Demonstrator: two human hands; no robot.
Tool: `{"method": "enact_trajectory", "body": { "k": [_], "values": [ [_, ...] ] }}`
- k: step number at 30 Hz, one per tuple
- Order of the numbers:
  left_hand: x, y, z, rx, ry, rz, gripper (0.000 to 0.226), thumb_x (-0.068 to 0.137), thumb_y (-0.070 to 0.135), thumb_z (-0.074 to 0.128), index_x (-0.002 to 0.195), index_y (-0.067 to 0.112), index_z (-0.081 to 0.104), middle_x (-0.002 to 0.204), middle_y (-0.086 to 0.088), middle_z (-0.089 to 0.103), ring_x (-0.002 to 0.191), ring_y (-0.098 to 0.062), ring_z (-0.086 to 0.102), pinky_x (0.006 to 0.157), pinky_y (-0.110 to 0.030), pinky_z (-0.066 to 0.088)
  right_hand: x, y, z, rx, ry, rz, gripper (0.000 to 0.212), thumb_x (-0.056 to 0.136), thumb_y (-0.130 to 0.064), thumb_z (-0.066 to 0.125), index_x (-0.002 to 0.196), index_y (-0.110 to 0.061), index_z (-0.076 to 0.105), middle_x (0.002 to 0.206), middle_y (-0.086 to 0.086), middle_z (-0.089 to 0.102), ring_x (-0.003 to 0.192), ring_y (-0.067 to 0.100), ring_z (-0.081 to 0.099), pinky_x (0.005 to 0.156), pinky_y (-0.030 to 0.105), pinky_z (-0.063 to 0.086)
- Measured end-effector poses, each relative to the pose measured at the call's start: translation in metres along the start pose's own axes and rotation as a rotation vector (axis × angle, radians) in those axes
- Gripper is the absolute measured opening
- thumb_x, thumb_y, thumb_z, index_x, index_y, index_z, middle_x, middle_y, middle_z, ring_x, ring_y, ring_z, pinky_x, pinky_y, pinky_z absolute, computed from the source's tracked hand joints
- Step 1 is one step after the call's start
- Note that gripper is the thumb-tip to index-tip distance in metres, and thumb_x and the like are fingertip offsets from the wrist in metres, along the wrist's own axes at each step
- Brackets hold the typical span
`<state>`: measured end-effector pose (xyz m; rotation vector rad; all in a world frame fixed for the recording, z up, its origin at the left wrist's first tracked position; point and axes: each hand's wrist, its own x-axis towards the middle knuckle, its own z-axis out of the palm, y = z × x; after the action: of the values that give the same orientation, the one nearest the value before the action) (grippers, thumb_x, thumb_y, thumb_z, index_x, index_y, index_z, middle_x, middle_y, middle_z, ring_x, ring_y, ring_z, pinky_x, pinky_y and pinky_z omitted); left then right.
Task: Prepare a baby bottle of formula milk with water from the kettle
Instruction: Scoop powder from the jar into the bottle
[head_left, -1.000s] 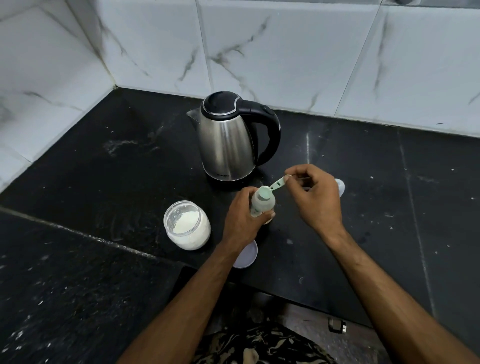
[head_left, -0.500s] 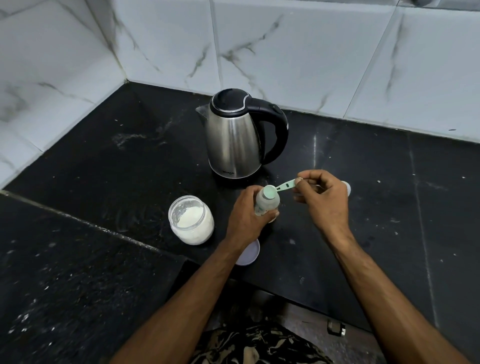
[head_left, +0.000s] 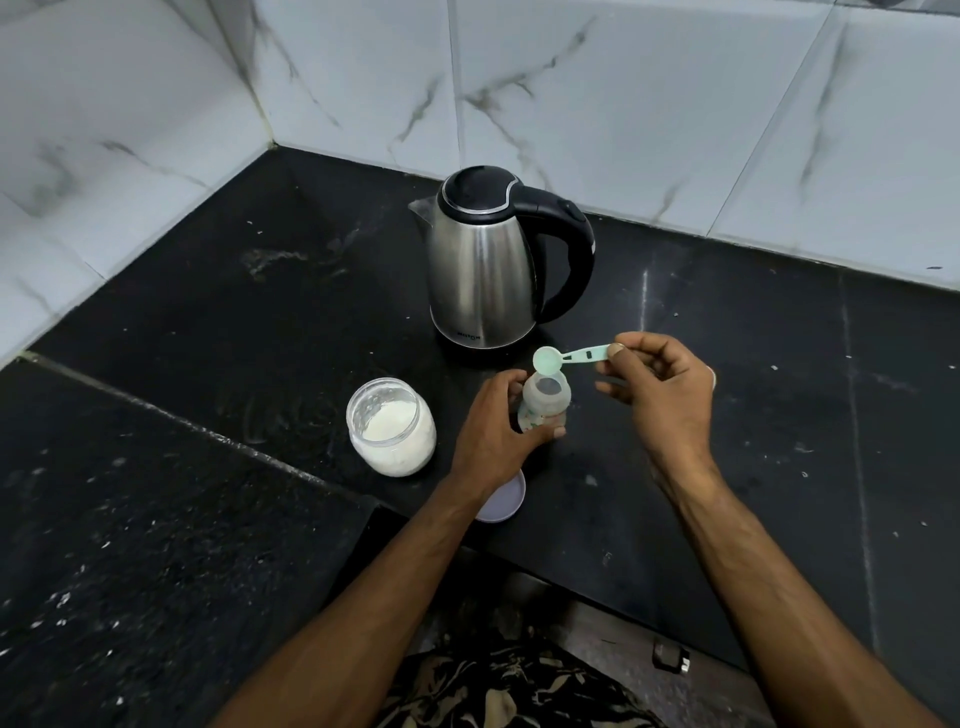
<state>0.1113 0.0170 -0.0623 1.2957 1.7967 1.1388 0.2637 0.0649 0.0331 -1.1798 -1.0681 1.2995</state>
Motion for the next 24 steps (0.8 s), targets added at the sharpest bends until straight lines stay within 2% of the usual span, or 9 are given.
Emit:
{"method": "enact_trajectory", "body": {
  "k": [6,11,16,20,24],
  "values": [
    [-0.018,-0.010,-0.017,0.028,0.046,-0.022,0.068,0.075,0.034,0.086,0.133,0.025,0.051,0.128,0.007,0.055,0.115,-0.003,0.052,0.095,-0.021,0.044,-0.003,0.001,0.010,0.042,-0.069,0.038,0.008,0.091,-0.001,0.063,0.098,-0.004,0.066,0.078,0.006,0.070,0.071,0.010,0.070,0.062,0.023,0.058],
    [-0.042,-0.020,-0.030,0.037,0.041,-0.027,0.064,0.079,0.031,0.083,0.135,0.025,0.051,0.129,0.008,0.055,0.117,0.000,0.052,0.096,-0.018,0.045,-0.006,0.006,0.028,0.040,-0.152,0.059,0.008,0.091,0.000,0.063,0.096,-0.005,0.067,0.082,0.012,0.070,0.073,0.016,0.070,0.066,0.028,0.060],
    [-0.057,-0.027,-0.038,0.068,0.044,-0.042,0.060,0.084,0.037,0.077,0.136,0.025,0.049,0.129,0.009,0.056,0.119,-0.001,0.053,0.099,-0.026,0.048,-0.014,0.008,0.053,0.012,-0.251,0.063,0.008,0.091,-0.001,0.063,0.094,-0.007,0.067,0.082,0.011,0.070,0.071,0.015,0.070,0.061,0.023,0.057],
    [-0.064,-0.028,-0.042,0.081,0.044,-0.058,0.058,0.084,0.043,0.071,0.135,0.025,0.049,0.128,0.010,0.057,0.118,-0.003,0.054,0.099,-0.032,0.049,-0.021,0.009,0.072,-0.007,-0.349,0.063,0.007,0.091,-0.001,0.064,0.097,-0.002,0.066,0.087,0.015,0.071,0.073,0.018,0.070,0.063,0.027,0.059],
    [-0.069,-0.028,-0.046,0.077,0.042,-0.059,0.056,0.086,0.041,0.071,0.135,0.024,0.049,0.127,0.011,0.057,0.117,-0.004,0.054,0.100,-0.034,0.049,-0.026,0.012,0.093,-0.081,-0.419,0.014,0.007,0.090,-0.002,0.065,0.095,-0.006,0.068,0.083,0.011,0.072,0.069,0.016,0.070,0.057,0.024,0.056]
  ]
}}
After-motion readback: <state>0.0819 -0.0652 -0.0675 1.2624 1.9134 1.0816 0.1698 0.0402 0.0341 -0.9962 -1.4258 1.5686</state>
